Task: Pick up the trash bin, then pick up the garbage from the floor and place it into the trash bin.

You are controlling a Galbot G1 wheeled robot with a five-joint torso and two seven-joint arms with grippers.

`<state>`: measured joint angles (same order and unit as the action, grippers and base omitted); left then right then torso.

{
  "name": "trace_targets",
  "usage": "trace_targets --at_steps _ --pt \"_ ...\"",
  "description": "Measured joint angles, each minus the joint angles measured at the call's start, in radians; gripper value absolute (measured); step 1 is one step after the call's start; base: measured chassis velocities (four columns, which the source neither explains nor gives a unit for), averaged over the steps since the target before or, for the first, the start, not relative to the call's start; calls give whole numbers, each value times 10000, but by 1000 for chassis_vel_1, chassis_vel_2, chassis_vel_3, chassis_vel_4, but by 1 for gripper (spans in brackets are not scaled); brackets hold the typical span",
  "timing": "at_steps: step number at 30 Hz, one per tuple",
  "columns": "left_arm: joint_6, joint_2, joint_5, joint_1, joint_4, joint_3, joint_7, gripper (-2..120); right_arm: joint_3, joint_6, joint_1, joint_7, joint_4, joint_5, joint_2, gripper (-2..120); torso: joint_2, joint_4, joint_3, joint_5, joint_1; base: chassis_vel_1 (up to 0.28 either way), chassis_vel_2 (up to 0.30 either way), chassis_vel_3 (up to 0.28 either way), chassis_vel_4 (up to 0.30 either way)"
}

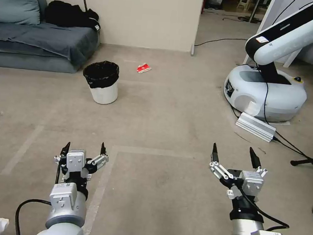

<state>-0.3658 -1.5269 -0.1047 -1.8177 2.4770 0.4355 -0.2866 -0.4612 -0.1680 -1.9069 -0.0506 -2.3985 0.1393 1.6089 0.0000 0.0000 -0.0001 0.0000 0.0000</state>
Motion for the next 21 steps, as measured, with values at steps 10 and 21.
trace_targets --at_steps 10,21 --pt "6 27 -384 -63 22 -2 562 100 37 -2 -56 1 16 57 -4 100 0 0 0 -1 0 0 0 0 0" --pt "130 -11 -555 -47 -14 21 713 100 -49 9 -76 76 37 82 -7 100 0 0 1 0 0 0 0 0 0"
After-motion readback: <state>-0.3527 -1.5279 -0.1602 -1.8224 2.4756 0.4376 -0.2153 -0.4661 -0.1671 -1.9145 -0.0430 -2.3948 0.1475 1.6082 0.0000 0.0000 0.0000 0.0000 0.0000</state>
